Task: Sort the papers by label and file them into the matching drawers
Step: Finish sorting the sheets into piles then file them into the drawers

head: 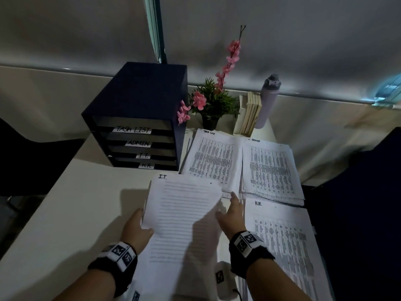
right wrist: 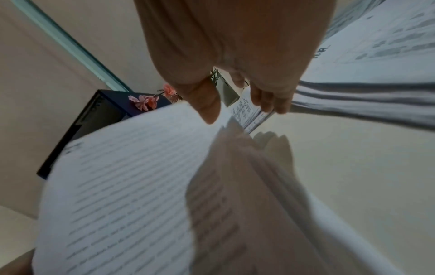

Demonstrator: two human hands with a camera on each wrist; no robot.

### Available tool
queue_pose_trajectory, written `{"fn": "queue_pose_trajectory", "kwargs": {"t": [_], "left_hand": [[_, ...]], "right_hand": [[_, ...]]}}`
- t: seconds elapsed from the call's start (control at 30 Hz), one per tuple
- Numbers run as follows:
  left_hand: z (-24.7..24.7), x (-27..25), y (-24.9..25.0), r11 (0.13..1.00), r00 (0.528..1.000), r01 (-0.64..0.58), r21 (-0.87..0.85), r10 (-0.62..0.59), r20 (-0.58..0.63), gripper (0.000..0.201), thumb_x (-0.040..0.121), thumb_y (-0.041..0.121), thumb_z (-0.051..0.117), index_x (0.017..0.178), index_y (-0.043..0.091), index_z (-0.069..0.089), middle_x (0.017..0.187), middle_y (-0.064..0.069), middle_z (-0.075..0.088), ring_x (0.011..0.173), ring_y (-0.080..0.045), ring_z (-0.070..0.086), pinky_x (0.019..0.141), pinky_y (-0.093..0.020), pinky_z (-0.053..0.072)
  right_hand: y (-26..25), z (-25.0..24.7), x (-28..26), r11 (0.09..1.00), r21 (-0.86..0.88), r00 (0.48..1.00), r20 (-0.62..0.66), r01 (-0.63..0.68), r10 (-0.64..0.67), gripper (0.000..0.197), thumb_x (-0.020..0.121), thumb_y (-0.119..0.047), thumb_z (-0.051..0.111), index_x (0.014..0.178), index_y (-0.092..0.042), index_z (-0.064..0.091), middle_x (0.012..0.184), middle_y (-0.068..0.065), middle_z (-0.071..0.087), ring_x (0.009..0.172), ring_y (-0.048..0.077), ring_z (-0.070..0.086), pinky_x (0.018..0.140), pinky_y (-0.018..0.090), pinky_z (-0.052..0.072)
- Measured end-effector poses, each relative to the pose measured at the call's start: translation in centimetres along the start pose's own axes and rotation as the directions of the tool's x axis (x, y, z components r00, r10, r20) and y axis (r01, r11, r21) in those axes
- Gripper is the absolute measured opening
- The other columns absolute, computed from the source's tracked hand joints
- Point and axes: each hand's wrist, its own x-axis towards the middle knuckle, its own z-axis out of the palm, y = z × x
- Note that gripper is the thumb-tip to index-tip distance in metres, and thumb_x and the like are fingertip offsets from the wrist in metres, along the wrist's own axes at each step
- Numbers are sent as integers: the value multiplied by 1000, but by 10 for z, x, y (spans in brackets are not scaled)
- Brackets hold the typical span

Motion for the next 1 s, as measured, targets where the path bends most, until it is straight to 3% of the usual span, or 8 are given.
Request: {"fn": "queue_pose_trajectory", "kwargs": {"t": [0.13, 0.23, 0.33, 0.5, 0.6, 0.8, 0.9, 1.0], "left_hand": [[-40, 1, 5, 983, 994, -103, -151, 96, -55, 30, 83, -2, 63, 104, 16, 52, 101, -6, 62, 99, -26, 59, 81, -31, 44], [-66, 3, 24, 953, 979, -181, -242, 153, -132, 39, 87, -5, 58, 121, 11, 50, 111, -4, 57, 106, -22, 54, 88, -31, 40], [-90, 6, 39, 898, 965, -247, -364, 193, -179, 47, 89, -5, 53, 132, 12, 45, 117, -4, 56, 109, -21, 52, 91, -33, 39], [-112, 5, 36, 783, 950, -309, -540, 226, -216, 57, 79, -16, 62, 120, 19, 46, 104, 10, 60, 92, -3, 60, 79, -22, 46], [-114, 6, 21, 751, 957, -282, -597, 180, -227, 69, 59, -16, 74, 115, 16, 51, 100, 6, 62, 93, -14, 61, 70, -21, 51], [-116, 5, 29, 670, 945, -325, -668, 195, -264, 62, 62, -20, 69, 96, 30, 55, 94, 0, 64, 86, -16, 62, 79, -33, 48], [-120, 4, 39, 635, 922, -386, -669, 242, -301, 60, 56, -4, 75, 96, 34, 50, 98, -2, 63, 88, -18, 63, 77, -33, 50], [-125, 3, 49, 608, 872, -489, -625, 325, -366, 61, 73, -3, 75, 102, 44, 48, 107, 2, 57, 92, -10, 62, 80, -25, 53]], "right_hand": [[-33, 18, -20, 931, 353, 987, 158, -87, 33, 66, 81, -3, 64, 138, -18, 35, 112, 7, 61, 103, 23, 60, 96, 41, 52], [-71, 29, -34, 910, 413, 994, 69, 49, -85, 37, 80, -1, 62, 105, -29, 56, 105, 5, 68, 102, 25, 64, 90, 40, 55], [-105, 36, -41, 846, 500, 977, -5, 185, -211, 38, 86, 4, 55, 104, -29, 60, 107, 6, 69, 103, 25, 63, 92, 41, 52], [-126, 44, -59, 777, 571, 941, 19, 266, -337, 42, 86, 6, 57, 107, -31, 53, 111, 3, 64, 103, 20, 59, 88, 37, 52], [-124, 50, -65, 779, 580, 943, 55, 238, -329, 56, 81, 13, 54, 110, -36, 48, 115, 3, 59, 108, 21, 55, 85, 35, 51], [-133, 55, -62, 789, 529, 919, 41, 313, -393, 76, 72, 9, 50, 114, -53, 43, 123, 3, 51, 112, 27, 48, 93, 46, 49], [-142, 54, -63, 774, 389, 845, -26, 500, -534, 96, 79, 15, 44, 127, -66, 26, 133, 0, 41, 121, 11, 43, 98, 19, 42], [-146, 57, -60, 679, 62, 681, -96, 732, -726, 92, 79, 20, 38, 141, -47, 28, 129, 3, 40, 122, -8, 36, 101, 2, 28]]}}
